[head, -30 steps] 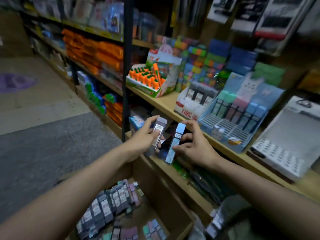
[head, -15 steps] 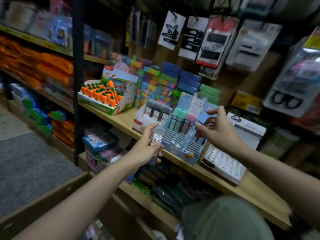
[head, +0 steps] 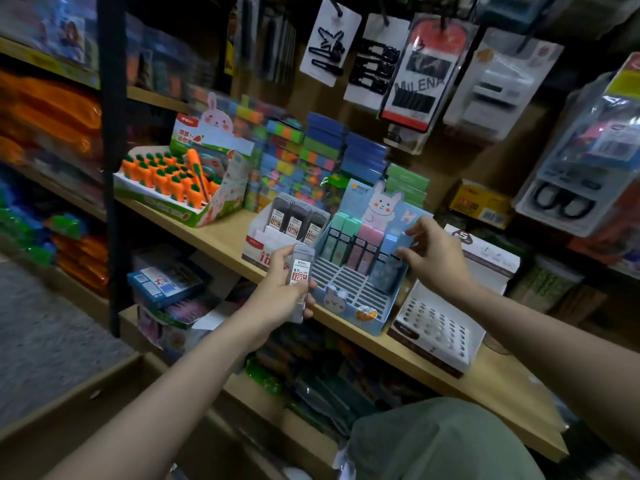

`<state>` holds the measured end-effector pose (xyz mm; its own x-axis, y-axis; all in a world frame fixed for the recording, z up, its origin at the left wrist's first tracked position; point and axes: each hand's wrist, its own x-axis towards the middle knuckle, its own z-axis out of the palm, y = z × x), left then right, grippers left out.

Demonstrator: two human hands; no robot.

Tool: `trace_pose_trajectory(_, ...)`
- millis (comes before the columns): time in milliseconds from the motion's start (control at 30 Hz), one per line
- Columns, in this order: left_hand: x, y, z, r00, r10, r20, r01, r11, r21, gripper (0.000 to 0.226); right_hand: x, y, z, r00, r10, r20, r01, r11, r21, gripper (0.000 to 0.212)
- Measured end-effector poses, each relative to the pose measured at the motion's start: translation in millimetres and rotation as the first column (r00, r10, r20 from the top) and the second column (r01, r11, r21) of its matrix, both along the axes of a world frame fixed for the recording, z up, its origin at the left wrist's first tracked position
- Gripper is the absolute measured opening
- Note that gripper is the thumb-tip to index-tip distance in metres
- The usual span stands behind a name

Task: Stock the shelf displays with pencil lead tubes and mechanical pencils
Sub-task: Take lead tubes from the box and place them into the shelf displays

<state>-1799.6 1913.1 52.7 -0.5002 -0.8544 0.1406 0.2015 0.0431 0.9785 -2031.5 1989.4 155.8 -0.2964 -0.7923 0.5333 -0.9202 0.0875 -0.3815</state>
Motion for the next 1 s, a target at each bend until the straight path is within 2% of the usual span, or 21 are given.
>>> trace_pose_trajectory(167, 3, 5, 2, 1.0, -0.013, 0.006, 0.013, 1.0, -0.003, 0.069, -3, -9, -11, 1.0, -0.002, 0.018, 0.002, 0.999, 0.039, 0.027)
trace_pose_trajectory(300, 3, 8, 3, 1.0, -0.017, 0.015, 0.018, 1.0, -0.015, 0.067, -2, -12, -20, 0.999, -0.013, 0.035, 0.012, 0.999, 0.045, 0.025)
trace_pose_trajectory(533, 2, 10, 3, 1.0, -0.011, -0.005, 0.011, 1.0, -0.009, 0.065, 8, -20, -26, 0.997, -0.055, -0.051, 0.056, 0.998, 0.012, 0.025)
trace_pose_trajectory(633, 2, 12, 4, 1.0, 0.009, -0.002, -0.009, 1.0, 0.004, 0.048, 11, -21, -25, 0.993, -0.077, -0.084, 0.08, 0.996, 0.027, 0.026)
trace_pose_trajectory(767, 3, 15, 3, 0.999, 0.036, 0.016, -0.036, 0.999, 0.02, 0.027, 14, -14, -17, 0.959, -0.103, -0.265, 0.121, 0.991, 0.05, 0.027)
trace_pose_trajectory(867, 7, 12, 6, 0.998, 0.051, 0.042, -0.05, 0.998, -0.032, 0.017, 28, -10, -8, 0.966, -0.027, -0.256, 0.026, 1.0, -0.01, 0.026)
trace_pose_trajectory(933, 9, 10, 8, 0.998, 0.051, 0.028, -0.049, 0.997, -0.055, 0.016, 49, -11, -3, 0.982, 0.125, -0.141, -0.123, 0.992, 0.026, 0.023)
trace_pose_trajectory(1000, 11, 8, 10, 0.999, 0.037, 0.015, -0.036, 0.997, -0.068, 0.019, 75, -16, -2, 0.956, 0.293, 0.019, -0.293, 0.949, 0.118, 0.026)
